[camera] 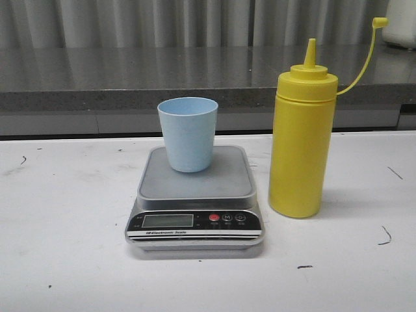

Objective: Pour seasoning into cup on scale with both arms
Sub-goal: 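Move the right gripper toward the yellow squeeze bottle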

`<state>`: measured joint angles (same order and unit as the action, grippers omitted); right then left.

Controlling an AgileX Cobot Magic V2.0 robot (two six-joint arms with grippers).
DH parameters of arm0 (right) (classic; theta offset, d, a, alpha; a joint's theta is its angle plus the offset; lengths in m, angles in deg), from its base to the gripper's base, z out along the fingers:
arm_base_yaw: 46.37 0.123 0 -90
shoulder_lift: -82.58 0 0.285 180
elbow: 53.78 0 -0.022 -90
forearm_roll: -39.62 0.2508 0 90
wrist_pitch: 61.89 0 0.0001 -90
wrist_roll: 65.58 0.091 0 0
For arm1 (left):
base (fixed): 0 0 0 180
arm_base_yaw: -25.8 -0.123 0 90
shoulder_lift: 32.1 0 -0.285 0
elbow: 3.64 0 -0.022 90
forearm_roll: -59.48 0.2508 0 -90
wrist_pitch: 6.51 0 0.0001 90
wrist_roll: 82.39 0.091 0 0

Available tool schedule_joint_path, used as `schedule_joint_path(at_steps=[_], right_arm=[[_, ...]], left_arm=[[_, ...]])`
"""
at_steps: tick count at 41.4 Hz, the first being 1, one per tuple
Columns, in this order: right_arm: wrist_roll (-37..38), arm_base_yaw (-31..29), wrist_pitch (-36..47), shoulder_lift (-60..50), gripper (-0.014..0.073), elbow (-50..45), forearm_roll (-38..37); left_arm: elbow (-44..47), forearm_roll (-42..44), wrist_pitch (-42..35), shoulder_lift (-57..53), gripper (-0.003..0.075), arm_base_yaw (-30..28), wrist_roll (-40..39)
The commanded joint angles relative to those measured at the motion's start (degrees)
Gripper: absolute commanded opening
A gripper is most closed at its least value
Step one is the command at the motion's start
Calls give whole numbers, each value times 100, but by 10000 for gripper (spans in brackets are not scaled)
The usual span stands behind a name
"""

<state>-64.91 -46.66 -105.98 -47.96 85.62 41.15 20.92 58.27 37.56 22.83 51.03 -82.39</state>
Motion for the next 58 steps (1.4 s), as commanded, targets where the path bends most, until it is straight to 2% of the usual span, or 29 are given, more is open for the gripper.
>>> schedule_joint_path(at_steps=[1,10,18,53,58], right_arm=[[-67,3,340,12,566,147,-59],[-67,3,340,12,566,147,-59],[-67,3,340,12,566,147,-59],[-67,11,507,12,566,147,73],[-163,302,585,88,566,147,109]], left_arm=[[163,-17,-283,-762,400,-18,-67],[809,-17,-113,-2201,400,-18,-333],[1137,-17,-113,-2925,400,-18,-333],[1194,-17,-89,-2996,400,-18,-333],[1194,-17,-89,-2996,400,-18,-333]])
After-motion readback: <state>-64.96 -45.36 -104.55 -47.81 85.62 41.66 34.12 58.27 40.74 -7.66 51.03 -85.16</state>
